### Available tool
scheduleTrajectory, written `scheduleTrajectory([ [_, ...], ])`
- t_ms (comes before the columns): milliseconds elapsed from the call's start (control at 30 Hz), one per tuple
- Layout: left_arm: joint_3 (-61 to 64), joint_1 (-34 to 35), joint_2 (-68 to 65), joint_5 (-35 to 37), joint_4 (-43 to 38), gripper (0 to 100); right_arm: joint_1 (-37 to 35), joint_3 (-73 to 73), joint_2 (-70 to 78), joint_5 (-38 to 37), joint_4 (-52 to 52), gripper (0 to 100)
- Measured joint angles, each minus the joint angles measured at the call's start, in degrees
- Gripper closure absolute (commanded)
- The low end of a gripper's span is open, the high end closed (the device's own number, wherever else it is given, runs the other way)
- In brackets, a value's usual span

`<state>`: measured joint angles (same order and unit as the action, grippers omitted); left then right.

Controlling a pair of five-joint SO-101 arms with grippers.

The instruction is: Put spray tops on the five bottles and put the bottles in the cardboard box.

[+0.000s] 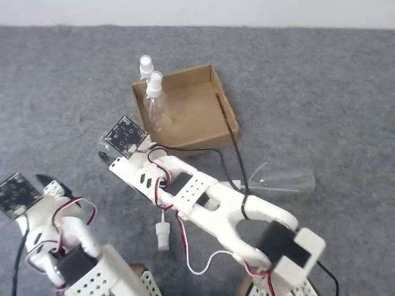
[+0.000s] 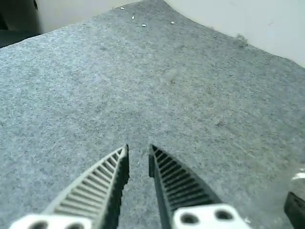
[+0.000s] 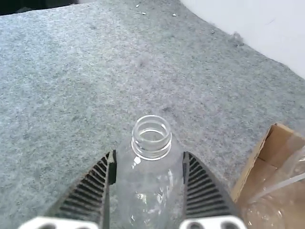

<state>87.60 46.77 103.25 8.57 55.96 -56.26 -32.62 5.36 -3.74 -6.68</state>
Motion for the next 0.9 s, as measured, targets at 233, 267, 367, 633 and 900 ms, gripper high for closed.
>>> scheduleTrajectory([
  [233, 0.0, 0.0, 0.0, 0.0, 0.0, 93, 0.0, 0.0, -9.1, 0.0, 11.3, 98.6],
  [267, 0.0, 0.0, 0.0, 0.0, 0.0, 93, 0.0, 0.0, -10.5, 0.0, 13.2, 98.6],
  [367, 0.0, 0.0, 0.0, 0.0, 0.0, 93, 0.0, 0.0, -14.4, 0.0, 18.5, 98.6],
  [633, 0.0, 0.0, 0.0, 0.0, 0.0, 93, 0.0, 0.0, -21.8, 0.0, 28.5, 98.6],
  [900, 0.0, 0.0, 0.0, 0.0, 0.0, 93, 1.1, 0.0, -30.4, 0.0, 33.6, 98.6],
])
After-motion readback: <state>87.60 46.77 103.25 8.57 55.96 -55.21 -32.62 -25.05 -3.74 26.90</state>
